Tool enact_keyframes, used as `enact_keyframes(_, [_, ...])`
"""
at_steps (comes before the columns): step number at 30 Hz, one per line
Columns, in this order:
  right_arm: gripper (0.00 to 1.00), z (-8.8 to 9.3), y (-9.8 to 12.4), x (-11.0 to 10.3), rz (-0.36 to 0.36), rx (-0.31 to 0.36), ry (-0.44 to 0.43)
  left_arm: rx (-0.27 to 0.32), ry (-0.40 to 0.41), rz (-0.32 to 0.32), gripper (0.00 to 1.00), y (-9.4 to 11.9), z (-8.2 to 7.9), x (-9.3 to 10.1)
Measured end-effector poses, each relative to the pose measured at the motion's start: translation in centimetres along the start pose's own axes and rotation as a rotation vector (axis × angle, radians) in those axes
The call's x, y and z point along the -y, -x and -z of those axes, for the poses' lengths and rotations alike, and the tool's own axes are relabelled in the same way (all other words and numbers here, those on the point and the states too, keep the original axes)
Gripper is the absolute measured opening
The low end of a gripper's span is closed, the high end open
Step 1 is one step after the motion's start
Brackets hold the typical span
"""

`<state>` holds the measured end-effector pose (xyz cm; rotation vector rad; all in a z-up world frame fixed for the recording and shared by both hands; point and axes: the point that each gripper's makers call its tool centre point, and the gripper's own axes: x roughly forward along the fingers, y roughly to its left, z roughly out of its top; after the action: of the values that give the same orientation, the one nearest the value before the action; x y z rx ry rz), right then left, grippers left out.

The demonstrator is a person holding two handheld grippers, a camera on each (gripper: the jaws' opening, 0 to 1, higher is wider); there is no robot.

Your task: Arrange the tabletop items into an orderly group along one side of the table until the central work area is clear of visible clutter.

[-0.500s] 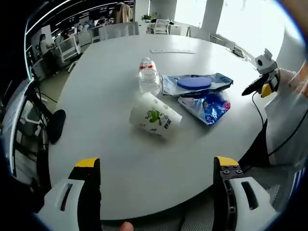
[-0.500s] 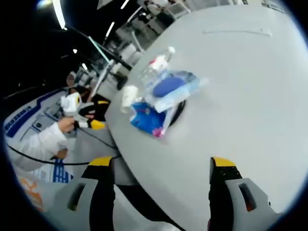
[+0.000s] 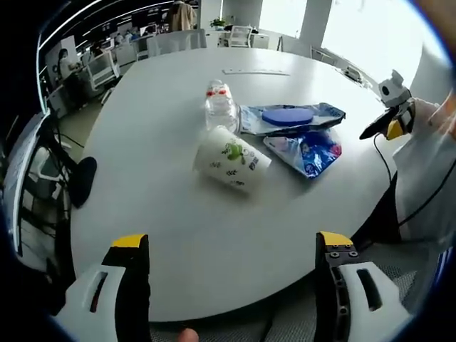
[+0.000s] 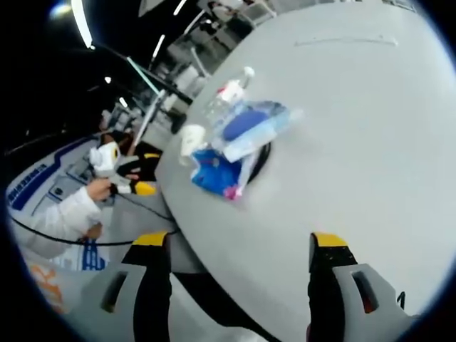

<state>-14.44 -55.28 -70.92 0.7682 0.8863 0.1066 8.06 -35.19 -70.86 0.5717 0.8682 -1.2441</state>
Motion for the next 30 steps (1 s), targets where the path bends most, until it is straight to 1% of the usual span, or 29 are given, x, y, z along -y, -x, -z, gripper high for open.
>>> enact_keyframes(6, [0.77, 0.0, 0.1, 0.2, 0.001, 0.001, -0.009, -0.004, -0.006, 0.006, 0.99, -0.2, -0.1, 0.2])
enact_keyframes(18, [0.76, -0.1, 0.2, 0.3, -0.009, 0.007, -0.042, -0.002, -0.031, 0.000, 0.98, -0.3, -1.0, 0.3])
enact_keyframes(30, [0.74, 0.2, 0.0, 0.4, -0.017, -0.003, -0.062, 0.000, -0.053, 0.002, 0.98, -0.6, -1.7, 0.1])
